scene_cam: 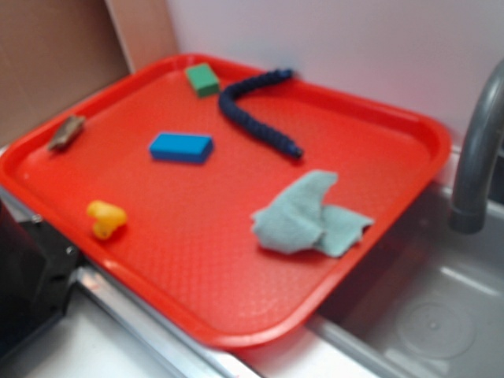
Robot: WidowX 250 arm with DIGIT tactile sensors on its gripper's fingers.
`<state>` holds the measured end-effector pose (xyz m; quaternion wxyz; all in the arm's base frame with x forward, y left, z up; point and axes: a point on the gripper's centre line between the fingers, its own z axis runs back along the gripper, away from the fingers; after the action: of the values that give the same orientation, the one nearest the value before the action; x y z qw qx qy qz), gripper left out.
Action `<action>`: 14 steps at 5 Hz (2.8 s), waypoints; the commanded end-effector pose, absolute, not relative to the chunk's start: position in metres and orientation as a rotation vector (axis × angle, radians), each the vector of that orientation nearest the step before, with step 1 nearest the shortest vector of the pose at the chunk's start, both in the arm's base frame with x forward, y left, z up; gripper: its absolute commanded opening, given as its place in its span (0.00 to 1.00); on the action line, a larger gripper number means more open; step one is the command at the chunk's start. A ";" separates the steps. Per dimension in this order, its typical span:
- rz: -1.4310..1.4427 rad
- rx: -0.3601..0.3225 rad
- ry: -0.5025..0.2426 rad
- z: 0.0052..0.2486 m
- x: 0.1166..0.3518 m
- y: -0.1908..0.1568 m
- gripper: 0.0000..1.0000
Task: Grab the blue cloth.
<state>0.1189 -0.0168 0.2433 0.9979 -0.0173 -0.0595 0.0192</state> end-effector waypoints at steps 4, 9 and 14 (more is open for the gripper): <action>-0.707 -0.117 -0.156 0.106 0.187 -0.173 1.00; -0.749 -0.081 -0.146 0.082 0.160 -0.173 1.00; -0.646 -0.093 -0.086 0.057 0.154 -0.171 1.00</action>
<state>0.1698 -0.1610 0.0522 0.9472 -0.0413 -0.0346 -0.3162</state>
